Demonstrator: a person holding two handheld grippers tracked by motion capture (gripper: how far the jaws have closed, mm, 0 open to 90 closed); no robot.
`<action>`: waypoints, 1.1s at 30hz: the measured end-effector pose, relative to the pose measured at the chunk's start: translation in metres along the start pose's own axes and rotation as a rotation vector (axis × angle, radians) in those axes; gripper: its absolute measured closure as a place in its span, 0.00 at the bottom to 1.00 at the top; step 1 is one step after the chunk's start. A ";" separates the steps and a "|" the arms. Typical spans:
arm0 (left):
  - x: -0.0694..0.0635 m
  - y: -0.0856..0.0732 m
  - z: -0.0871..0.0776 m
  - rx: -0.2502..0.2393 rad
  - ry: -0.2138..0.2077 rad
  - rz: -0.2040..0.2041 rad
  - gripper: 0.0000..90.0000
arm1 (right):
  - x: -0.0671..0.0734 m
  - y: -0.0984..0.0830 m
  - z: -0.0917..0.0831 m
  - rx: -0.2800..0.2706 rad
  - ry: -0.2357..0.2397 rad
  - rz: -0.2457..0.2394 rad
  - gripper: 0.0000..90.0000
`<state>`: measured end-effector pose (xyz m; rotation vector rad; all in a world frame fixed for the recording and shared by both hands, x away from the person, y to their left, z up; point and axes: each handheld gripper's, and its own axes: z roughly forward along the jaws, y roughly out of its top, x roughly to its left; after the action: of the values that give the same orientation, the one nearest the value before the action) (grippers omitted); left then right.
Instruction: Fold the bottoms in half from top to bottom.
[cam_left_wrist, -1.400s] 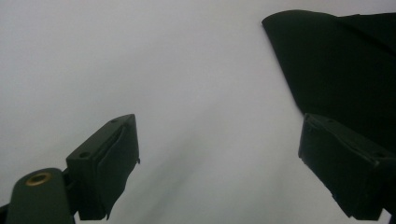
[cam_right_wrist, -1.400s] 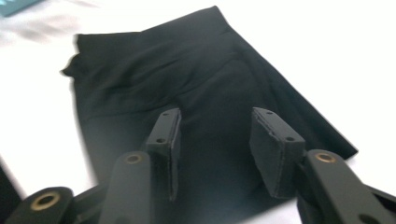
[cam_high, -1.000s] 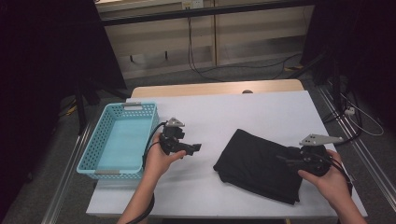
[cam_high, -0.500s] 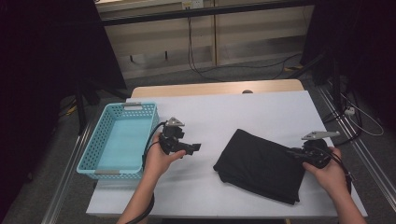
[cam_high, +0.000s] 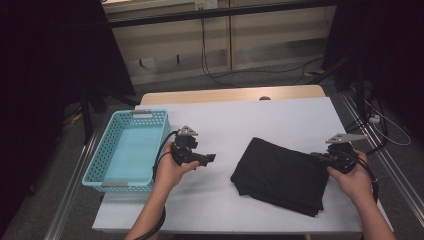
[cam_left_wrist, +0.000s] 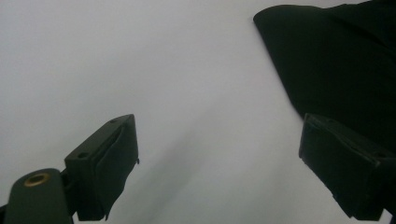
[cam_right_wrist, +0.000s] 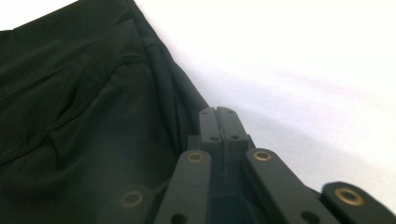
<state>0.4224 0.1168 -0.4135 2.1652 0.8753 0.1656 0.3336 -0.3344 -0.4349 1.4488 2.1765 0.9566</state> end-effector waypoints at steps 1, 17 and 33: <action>0.000 0.000 0.000 0.002 -0.003 -0.001 0.13 | 0.000 -0.001 0.002 0.001 -0.018 -0.014 1.00; -0.024 0.001 0.012 0.005 -0.053 0.004 0.13 | 0.014 -0.004 -0.003 -0.069 -0.055 0.024 0.49; -0.051 -0.004 0.030 0.038 -0.095 0.048 0.13 | 0.029 -0.001 0.004 -0.096 -0.031 0.036 0.25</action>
<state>0.3933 0.0670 -0.4289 2.2116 0.7788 0.0693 0.3235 -0.3069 -0.4365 1.4525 2.0595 1.0290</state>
